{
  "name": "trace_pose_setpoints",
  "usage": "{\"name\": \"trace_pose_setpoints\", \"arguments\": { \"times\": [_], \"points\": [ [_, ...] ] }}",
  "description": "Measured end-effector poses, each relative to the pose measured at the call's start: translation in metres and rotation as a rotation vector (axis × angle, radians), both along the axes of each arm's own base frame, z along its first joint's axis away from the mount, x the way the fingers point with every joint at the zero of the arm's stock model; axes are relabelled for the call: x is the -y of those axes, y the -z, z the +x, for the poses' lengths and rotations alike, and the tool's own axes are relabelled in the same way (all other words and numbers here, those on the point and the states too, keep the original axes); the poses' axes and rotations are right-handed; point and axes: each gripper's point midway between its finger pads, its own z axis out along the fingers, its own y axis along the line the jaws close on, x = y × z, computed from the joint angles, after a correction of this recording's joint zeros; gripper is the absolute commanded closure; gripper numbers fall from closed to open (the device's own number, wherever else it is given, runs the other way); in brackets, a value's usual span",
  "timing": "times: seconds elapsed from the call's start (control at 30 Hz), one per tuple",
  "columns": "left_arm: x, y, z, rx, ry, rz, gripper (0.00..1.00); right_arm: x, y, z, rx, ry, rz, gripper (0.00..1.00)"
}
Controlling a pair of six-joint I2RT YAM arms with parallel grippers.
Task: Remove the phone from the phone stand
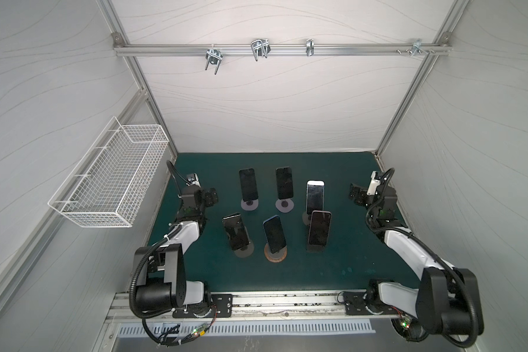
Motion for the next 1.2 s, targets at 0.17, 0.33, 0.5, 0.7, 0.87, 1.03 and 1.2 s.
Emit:
{"name": "trace_pose_setpoints", "arguments": {
  "times": [0.17,0.33,0.5,0.7,0.87,1.03,1.2],
  "points": [
    [0.009,-0.017,-0.015,-0.113,0.08,-0.023,0.0,-0.022,-0.042,-0.021,-0.027,-0.044,0.052,0.01],
    [0.03,-0.04,-0.042,-0.225,0.195,-0.041,0.0,-0.06,-0.062,-0.046,-0.098,-0.153,0.084,0.01],
    [0.045,-0.057,-0.07,-0.333,0.293,-0.044,0.0,-0.095,-0.063,-0.064,-0.225,-0.258,0.093,0.01],
    [0.056,-0.06,-0.102,-0.464,0.361,-0.057,0.0,-0.143,-0.052,-0.069,-0.38,-0.371,0.044,0.01],
    [0.059,-0.056,-0.118,-0.523,0.369,-0.074,0.0,-0.157,-0.023,-0.06,-0.5,-0.372,0.014,0.01],
    [0.057,-0.051,-0.124,-0.558,0.357,-0.074,0.0,-0.167,-0.006,-0.044,-0.581,-0.36,-0.007,0.01],
    [0.051,-0.047,-0.125,-0.581,0.329,-0.058,0.0,-0.174,0.001,-0.027,-0.616,-0.332,-0.028,0.01]
  ]
}}
